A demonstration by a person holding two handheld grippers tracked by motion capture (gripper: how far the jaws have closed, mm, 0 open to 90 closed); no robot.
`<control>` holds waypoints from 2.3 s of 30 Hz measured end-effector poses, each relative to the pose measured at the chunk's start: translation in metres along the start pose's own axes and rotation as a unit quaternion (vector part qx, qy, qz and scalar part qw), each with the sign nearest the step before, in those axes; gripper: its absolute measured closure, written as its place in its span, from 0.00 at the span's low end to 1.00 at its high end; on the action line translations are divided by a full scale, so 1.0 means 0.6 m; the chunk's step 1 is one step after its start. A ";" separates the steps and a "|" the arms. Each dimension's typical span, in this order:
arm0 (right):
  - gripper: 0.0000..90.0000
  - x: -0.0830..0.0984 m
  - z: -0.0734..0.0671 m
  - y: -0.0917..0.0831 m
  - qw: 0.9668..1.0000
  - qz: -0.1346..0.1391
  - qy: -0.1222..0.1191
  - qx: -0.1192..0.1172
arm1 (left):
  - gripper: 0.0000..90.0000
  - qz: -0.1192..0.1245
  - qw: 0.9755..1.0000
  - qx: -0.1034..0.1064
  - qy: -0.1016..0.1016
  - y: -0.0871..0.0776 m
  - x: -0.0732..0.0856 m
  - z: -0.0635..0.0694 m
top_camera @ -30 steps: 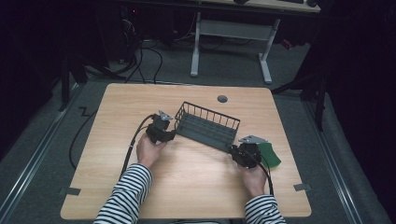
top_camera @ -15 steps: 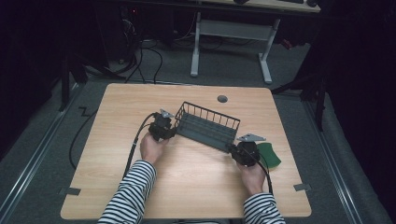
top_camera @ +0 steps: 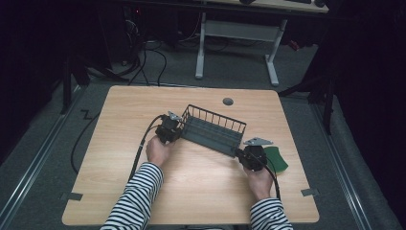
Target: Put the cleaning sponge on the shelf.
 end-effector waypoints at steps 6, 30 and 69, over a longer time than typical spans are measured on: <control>0.96 0.001 -0.004 0.000 1.000 0.002 -0.002 -0.004 | 0.96 -0.006 1.000 0.001 0.001 -0.006 0.003 -0.002; 0.96 0.036 -0.062 -0.041 0.997 0.012 -0.051 -0.055 | 0.96 0.012 0.999 0.028 -0.019 -0.085 0.094 0.010; 0.45 0.056 0.002 -0.092 0.998 0.056 -0.020 0.001 | 0.43 0.040 0.995 -0.051 -0.081 -0.183 0.224 -0.028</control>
Point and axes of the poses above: each handheld gripper's, and its own axes: y roughly forward along the jaws, x roughly out of its underside, z roughly to its right, the point moved 3 cm from there along y, roughly forward along the jaws, and after that the axes turned 9 degrees about x, right-handed, at the moved point
